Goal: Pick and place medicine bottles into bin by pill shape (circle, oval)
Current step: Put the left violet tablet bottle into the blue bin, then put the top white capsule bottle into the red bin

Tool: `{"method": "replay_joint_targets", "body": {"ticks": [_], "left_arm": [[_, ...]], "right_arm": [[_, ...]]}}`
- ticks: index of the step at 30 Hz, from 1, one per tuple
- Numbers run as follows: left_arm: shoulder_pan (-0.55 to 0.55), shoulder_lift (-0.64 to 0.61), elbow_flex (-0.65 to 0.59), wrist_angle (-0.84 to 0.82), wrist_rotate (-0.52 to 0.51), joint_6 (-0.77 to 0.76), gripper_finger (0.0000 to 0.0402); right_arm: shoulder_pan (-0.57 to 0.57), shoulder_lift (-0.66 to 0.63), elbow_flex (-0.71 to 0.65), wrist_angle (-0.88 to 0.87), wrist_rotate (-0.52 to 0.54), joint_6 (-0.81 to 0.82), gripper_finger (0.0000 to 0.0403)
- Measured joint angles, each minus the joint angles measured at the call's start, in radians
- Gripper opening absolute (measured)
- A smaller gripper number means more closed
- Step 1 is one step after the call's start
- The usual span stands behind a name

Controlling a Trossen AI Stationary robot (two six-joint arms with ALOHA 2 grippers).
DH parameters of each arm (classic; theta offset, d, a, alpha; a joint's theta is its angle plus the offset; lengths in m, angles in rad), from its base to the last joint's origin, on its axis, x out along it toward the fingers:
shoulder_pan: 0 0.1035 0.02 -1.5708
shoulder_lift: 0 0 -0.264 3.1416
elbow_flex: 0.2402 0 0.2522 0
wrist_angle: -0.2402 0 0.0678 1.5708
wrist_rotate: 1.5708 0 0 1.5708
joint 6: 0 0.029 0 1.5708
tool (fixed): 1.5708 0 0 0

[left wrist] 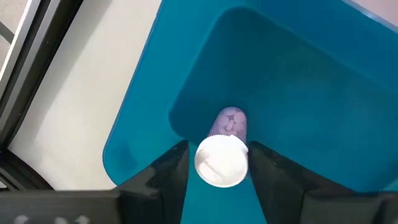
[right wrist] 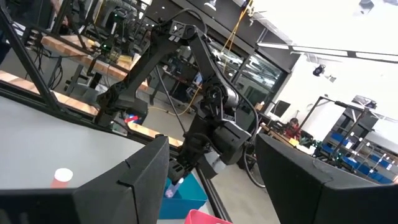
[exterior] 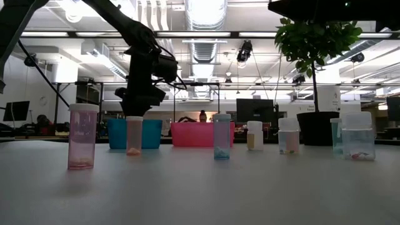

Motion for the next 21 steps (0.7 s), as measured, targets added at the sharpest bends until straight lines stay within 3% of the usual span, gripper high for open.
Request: {"method": "replay_joint_targets", "body": {"ticks": [12, 21], "left_arm": [[0.001, -0.049, 0.021, -0.037, -0.008, 0.021, 0.0176], [-0.048, -0.239, 0.013, -0.018, -0.008, 0.028, 0.0176]], "right_arm": [[0.000, 0.000, 0.000, 0.000, 0.000, 0.000, 0.0226], [0.000, 0.000, 0.000, 0.000, 0.000, 0.006, 0.0226]]}}
